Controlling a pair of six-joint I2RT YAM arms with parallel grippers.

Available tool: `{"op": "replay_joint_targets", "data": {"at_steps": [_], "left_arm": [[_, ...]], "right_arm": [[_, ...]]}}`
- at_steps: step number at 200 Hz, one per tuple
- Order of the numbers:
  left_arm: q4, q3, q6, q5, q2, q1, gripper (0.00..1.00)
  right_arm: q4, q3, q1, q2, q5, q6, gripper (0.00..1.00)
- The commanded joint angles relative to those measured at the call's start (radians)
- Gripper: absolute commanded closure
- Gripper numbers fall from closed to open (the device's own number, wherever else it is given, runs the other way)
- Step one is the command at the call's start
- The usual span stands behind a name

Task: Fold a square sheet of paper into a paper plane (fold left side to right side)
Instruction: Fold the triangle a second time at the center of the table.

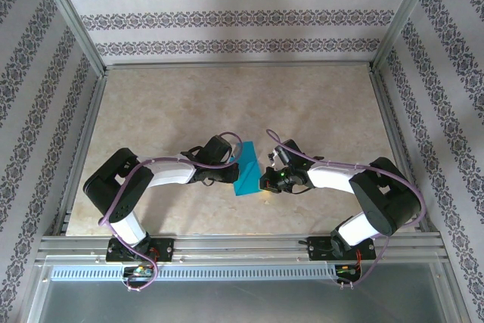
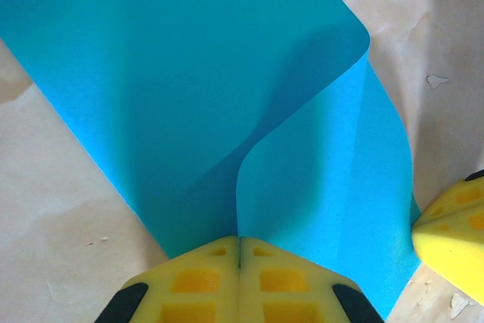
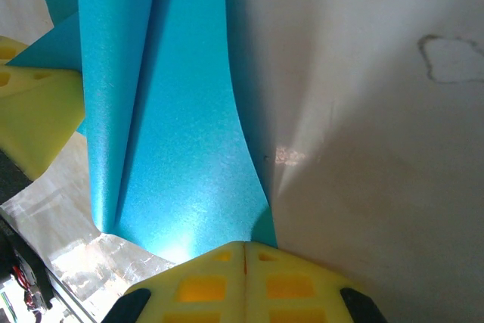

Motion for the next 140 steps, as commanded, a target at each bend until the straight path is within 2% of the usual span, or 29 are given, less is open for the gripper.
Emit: {"op": "replay_joint_targets", "data": {"at_steps": [1, 8, 26, 47, 60, 78, 110, 140], "left_arm": [[-0.003, 0.016, 0.018, -0.001, 0.029, 0.014, 1.0], [-0.007, 0.017, 0.019, -0.001, 0.032, 0.014, 1.0], [-0.012, 0.019, 0.018, 0.001, 0.039, 0.014, 1.0], [-0.011, 0.021, 0.014, 0.004, 0.044, 0.014, 1.0], [-0.011, 0.021, 0.014, 0.002, 0.044, 0.014, 1.0], [-0.012, 0.021, 0.013, 0.001, 0.043, 0.014, 1.0], [-0.011, 0.022, 0.012, 0.002, 0.044, 0.014, 1.0], [-0.015, 0.022, 0.013, 0.003, 0.04, 0.014, 1.0]], "right_arm": [[-0.059, 0.002, 0.011, 0.002, 0.038, -0.026, 1.0], [-0.059, 0.007, 0.008, -0.014, 0.03, -0.025, 1.0], [-0.054, 0.016, -0.002, -0.067, 0.007, -0.019, 0.91], [-0.027, 0.023, -0.015, -0.114, -0.025, 0.0, 0.88], [0.015, 0.029, -0.016, -0.118, -0.046, 0.025, 0.9], [0.097, 0.044, -0.009, -0.082, -0.06, 0.073, 1.0], [0.203, 0.088, 0.004, 0.006, -0.036, 0.125, 1.0], [0.225, 0.134, 0.02, 0.078, -0.027, 0.127, 1.0]]}}
